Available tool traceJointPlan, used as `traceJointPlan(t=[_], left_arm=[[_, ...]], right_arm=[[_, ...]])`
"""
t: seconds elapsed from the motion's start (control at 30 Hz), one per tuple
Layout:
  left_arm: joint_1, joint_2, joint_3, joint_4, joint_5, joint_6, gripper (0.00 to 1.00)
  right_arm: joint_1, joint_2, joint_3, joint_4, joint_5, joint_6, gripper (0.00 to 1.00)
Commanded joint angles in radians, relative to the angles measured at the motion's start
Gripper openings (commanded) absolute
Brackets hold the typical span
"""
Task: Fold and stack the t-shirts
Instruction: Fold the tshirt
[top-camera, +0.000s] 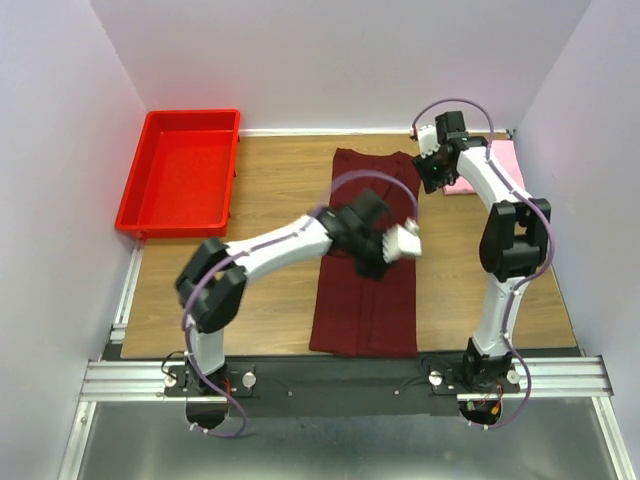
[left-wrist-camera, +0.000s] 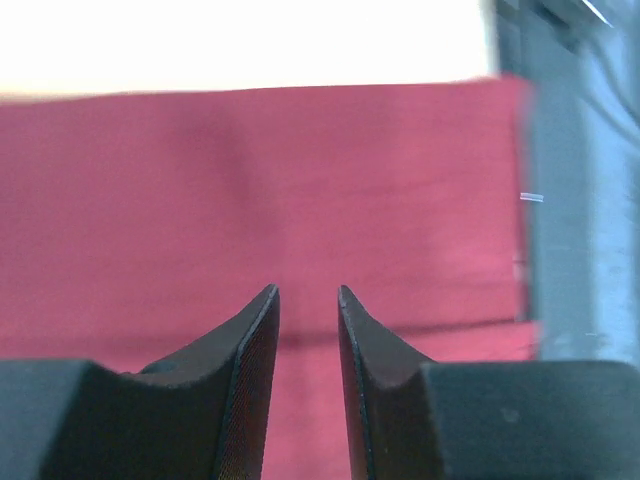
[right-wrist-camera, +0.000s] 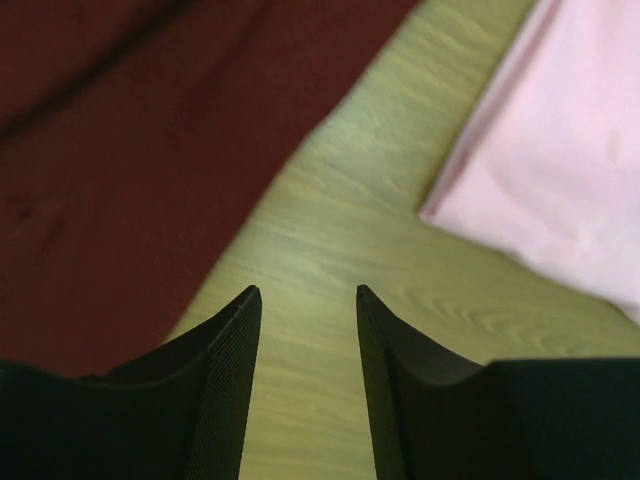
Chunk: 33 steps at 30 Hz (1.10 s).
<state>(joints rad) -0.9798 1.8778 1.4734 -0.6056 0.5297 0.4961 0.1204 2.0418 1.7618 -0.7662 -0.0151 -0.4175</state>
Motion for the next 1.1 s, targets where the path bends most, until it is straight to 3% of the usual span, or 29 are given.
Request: traceJointPlan(t=[0.0, 0.1, 0.2, 0.47, 0.7, 1.07], left_arm=[[0.196, -0.082, 0.031, 0.110, 0.093, -0.109, 0.38], [0.312, -0.022, 0.122, 0.112, 0.069, -0.146, 0.38], [0.398, 0.146, 0.264, 0.083, 0.056, -0.186, 0.37], [0.472, 0.423, 0.548, 0.075, -0.014, -0.232, 0.31], [0.530, 0.556, 0.613, 0.055, -0.066, -0.278, 0.22], [0.653, 0.656, 0.692, -0.025, -0.099, -0.291, 0.20]], right_arm=[[0.027, 0.101, 0.093, -0.059, -0.126, 0.059, 0.48], [0.067, 0.141, 0.129, -0.064, -0.126, 0.056, 0.42], [0.102, 0.199, 0.160, -0.061, -0.092, 0.045, 0.39], [0.151, 0.340, 0.248, -0.061, -0.002, 0.036, 0.38], [0.173, 0.408, 0.298, -0.058, 0.010, 0.034, 0.38], [0.212, 0.540, 0.461, -0.033, 0.084, 0.046, 0.39]])
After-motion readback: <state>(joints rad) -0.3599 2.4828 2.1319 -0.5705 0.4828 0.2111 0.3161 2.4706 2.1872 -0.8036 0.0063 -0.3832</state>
